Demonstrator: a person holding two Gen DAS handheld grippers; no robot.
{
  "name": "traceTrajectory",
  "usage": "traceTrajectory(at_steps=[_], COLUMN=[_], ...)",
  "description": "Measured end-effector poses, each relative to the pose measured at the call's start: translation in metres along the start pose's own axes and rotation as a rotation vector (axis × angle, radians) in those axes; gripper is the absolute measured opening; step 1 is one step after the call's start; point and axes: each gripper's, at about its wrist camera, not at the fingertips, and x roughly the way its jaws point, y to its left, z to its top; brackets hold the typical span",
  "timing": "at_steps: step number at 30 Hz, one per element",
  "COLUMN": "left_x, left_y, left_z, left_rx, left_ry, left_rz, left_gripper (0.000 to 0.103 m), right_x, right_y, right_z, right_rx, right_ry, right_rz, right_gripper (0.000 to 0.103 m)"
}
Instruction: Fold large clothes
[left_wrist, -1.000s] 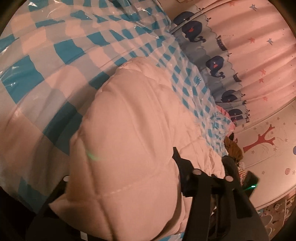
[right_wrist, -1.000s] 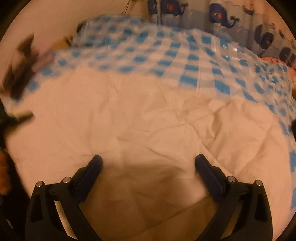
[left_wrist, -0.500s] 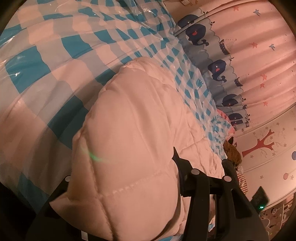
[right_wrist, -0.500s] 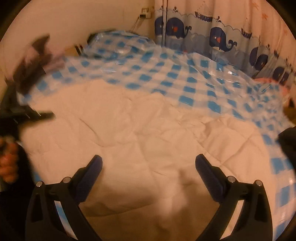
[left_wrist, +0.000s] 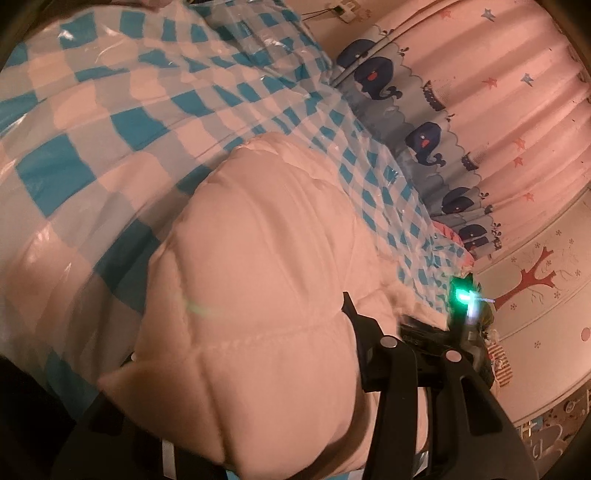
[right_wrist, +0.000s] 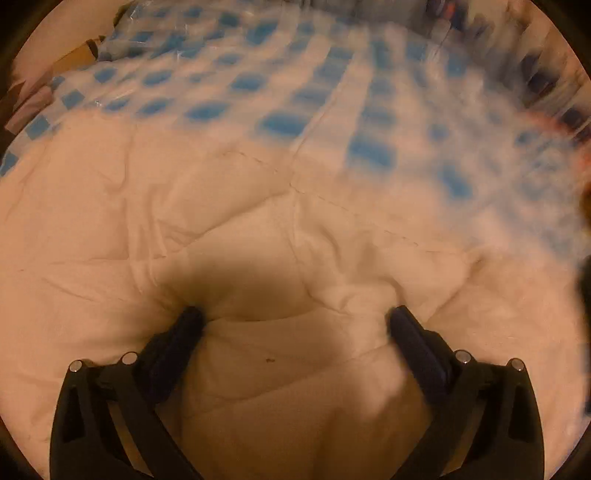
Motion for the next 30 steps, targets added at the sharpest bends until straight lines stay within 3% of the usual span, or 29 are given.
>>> traceTrajectory(at_steps=[4, 7, 9, 11, 14, 18, 20, 22, 24, 27, 30], left_x=[0.0, 0.001, 0.001, 0.003, 0.002, 0.003, 0.005, 0.005, 0.004, 0.004, -0.001], left_y=[0.0, 0.003, 0.005, 0.006, 0.001, 0.005, 0.002, -0.004, -0.008, -0.009, -0.022], left_z=[0.0, -0.002, -0.001, -0.002, -0.002, -0.002, -0.004, -0.006, -0.005, -0.003, -0.006], left_rx=[0.012, 0.003, -0.005, -0.022, -0.02, -0.049, -0.042, -0.035, -0.021, -0.022, 0.011], left_ry=[0.001, 0.003, 0.005, 0.012, 0.012, 0.025, 0.02, 0.013, 0.012, 0.013, -0.013], left_rz=[0.014, 0.015, 0.02, 0.02, 0.04, 0.061, 0.074, 0.093, 0.105, 0.108, 0.109], left_gripper=[0.042, 0.042, 0.043, 0.045, 0.045, 0.05, 0.053, 0.053, 0.054, 0.054, 0.054], right_x=[-0.056, -0.103, -0.105, -0.078, -0.076, -0.108, -0.081, -0.075, -0.083, -0.104, -0.079], right_y=[-0.008, 0.003, 0.01, 0.01, 0.001, 0.012, 0.024, 0.026, 0.023, 0.025, 0.028], right_z=[-0.019, -0.054, -0.078, -0.087, -0.086, -0.096, -0.103, -0.109, -0.105, -0.108, -0.111], right_rx=[0.027, -0.055, -0.105, -0.116, -0.05, -0.038, -0.077, -0.084, -0.057, -0.047, -0.06], right_ry=[-0.151, -0.274, -0.251, -0.181, -0.174, -0.285, -0.19, -0.224, -0.193, -0.265, -0.208], right_rz=[0.065, 0.072, 0.041, 0.037, 0.082, 0.117, 0.09, 0.09, 0.107, 0.111, 0.092], right_gripper=[0.097, 0.097, 0.097, 0.097, 0.097, 0.097, 0.097, 0.098, 0.097, 0.097, 0.098])
